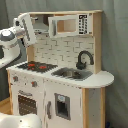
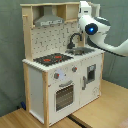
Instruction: Play with the kitchen
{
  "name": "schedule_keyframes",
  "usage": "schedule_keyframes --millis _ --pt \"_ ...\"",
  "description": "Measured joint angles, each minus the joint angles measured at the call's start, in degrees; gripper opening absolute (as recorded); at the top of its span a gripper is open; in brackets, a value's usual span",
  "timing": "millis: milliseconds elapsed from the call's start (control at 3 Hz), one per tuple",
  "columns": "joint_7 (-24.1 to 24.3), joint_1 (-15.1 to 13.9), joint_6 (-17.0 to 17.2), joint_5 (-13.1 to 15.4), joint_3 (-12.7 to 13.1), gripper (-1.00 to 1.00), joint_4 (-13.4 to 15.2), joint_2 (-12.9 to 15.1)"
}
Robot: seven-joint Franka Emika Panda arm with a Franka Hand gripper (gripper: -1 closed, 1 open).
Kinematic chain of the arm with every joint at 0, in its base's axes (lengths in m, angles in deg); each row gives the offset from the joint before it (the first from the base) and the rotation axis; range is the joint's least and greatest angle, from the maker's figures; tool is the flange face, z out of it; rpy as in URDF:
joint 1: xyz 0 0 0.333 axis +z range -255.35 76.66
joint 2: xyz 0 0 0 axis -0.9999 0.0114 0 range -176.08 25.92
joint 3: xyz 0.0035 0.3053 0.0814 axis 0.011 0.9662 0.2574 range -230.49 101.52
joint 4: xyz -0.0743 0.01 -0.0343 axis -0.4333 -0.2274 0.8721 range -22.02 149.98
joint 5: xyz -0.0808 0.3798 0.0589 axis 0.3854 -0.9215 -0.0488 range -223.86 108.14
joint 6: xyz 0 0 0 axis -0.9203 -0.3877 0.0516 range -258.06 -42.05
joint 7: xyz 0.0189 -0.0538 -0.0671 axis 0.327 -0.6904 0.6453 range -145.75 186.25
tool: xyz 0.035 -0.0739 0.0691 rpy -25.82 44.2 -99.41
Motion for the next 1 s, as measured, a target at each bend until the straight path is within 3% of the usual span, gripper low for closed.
schedule_keyframes --millis 333,1000 --pt "-2.55 1.60 -1.38 0.15 1.06 1.00 -2.84 -3.78" --pt "-6.01 2.38 -1.84 0.61 7.06 1.00 -7.67 -12.85"
